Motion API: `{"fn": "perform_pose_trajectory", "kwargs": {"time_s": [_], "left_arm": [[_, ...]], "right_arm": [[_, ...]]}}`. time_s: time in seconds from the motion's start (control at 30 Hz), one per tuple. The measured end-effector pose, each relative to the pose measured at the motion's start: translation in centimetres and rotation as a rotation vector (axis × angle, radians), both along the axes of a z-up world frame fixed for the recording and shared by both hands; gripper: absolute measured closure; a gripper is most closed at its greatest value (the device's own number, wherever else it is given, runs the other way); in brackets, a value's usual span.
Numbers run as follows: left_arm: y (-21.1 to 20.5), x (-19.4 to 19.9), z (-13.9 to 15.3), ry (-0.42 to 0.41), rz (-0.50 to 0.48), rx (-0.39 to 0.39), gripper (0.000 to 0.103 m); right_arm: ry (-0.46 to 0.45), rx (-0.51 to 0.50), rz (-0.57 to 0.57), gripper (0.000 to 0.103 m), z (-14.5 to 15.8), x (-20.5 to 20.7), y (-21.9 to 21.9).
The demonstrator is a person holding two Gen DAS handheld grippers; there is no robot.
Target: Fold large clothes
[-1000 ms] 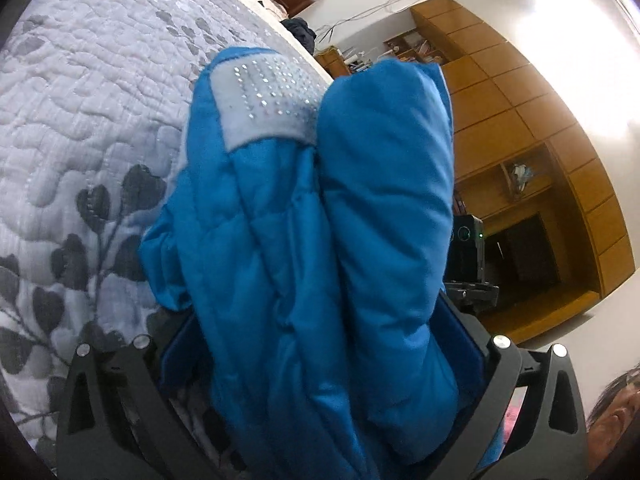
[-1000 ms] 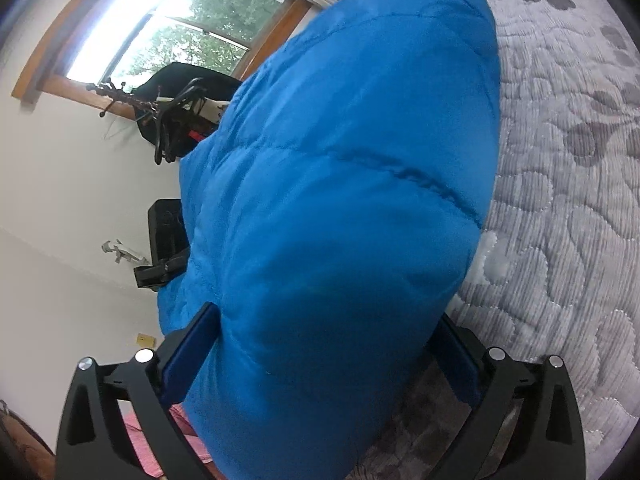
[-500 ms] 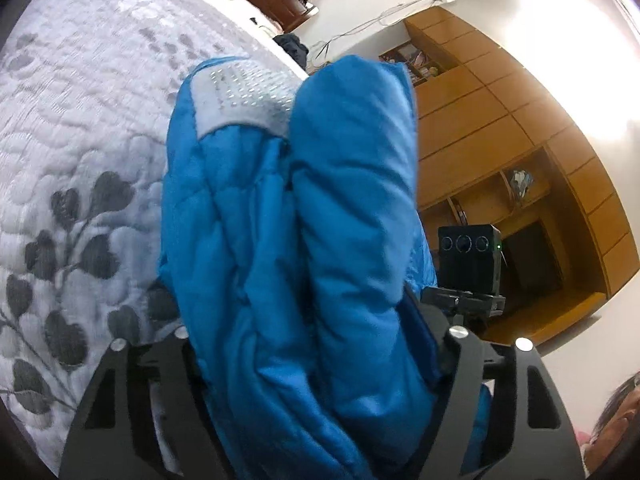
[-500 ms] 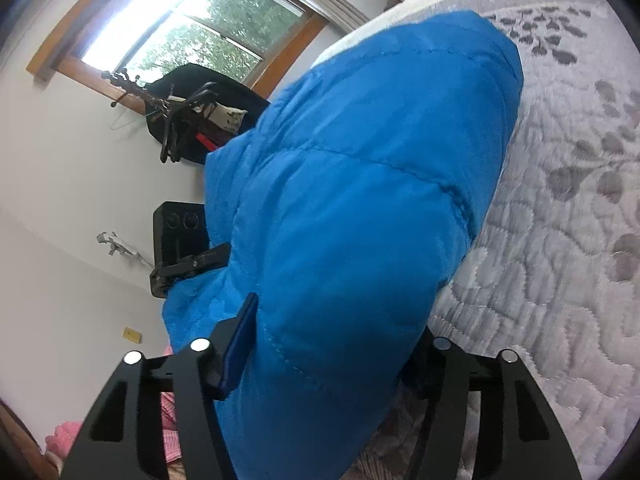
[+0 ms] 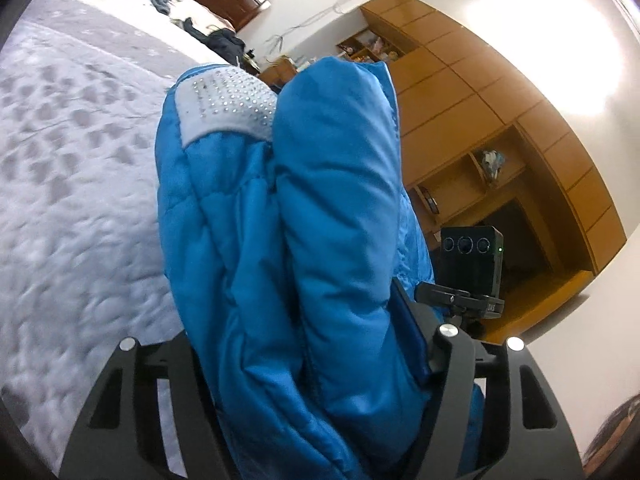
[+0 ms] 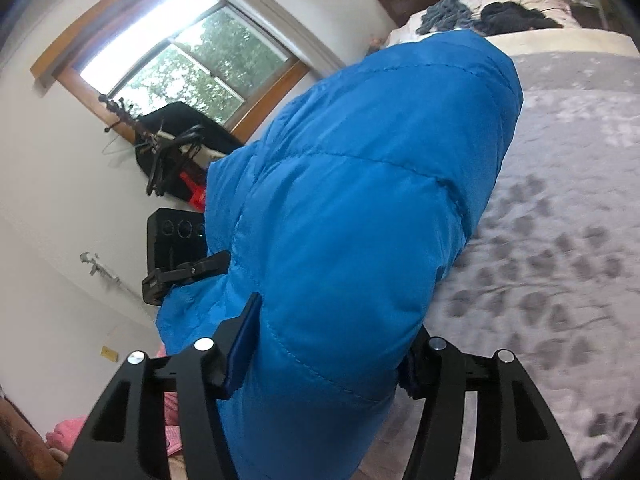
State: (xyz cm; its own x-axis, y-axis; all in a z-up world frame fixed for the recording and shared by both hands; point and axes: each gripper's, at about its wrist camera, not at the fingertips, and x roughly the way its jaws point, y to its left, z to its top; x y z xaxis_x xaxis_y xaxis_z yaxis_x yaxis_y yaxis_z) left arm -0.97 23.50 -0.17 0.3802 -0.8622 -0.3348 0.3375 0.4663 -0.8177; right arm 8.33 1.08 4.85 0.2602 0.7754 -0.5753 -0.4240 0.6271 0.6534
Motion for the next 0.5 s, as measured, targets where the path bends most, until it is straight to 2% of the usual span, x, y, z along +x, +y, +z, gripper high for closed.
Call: {"fn": "perform_pose_trajectory", "kwargs": {"time_s": [0.17, 0.37, 0.5], "left_arm": [[-2.5, 2.1, -1.3, 0.015, -0.024, 0.031, 0.039], [-4.1, 4.8, -5.0, 0.061, -0.017, 0.086, 0.038], [-4.6, 4.6, -5.9, 0.018, -0.005, 0.1, 0.033]], "right_arm": [[0.034, -0.017, -0.029, 0.044, -1.1, 1.3, -2.8], [0.139, 0.003, -0.044, 0.042, -6.4, 3.7, -4.6], [0.16, 0.049, -0.043, 0.035, -8.6, 4.2, -5.4]]}}
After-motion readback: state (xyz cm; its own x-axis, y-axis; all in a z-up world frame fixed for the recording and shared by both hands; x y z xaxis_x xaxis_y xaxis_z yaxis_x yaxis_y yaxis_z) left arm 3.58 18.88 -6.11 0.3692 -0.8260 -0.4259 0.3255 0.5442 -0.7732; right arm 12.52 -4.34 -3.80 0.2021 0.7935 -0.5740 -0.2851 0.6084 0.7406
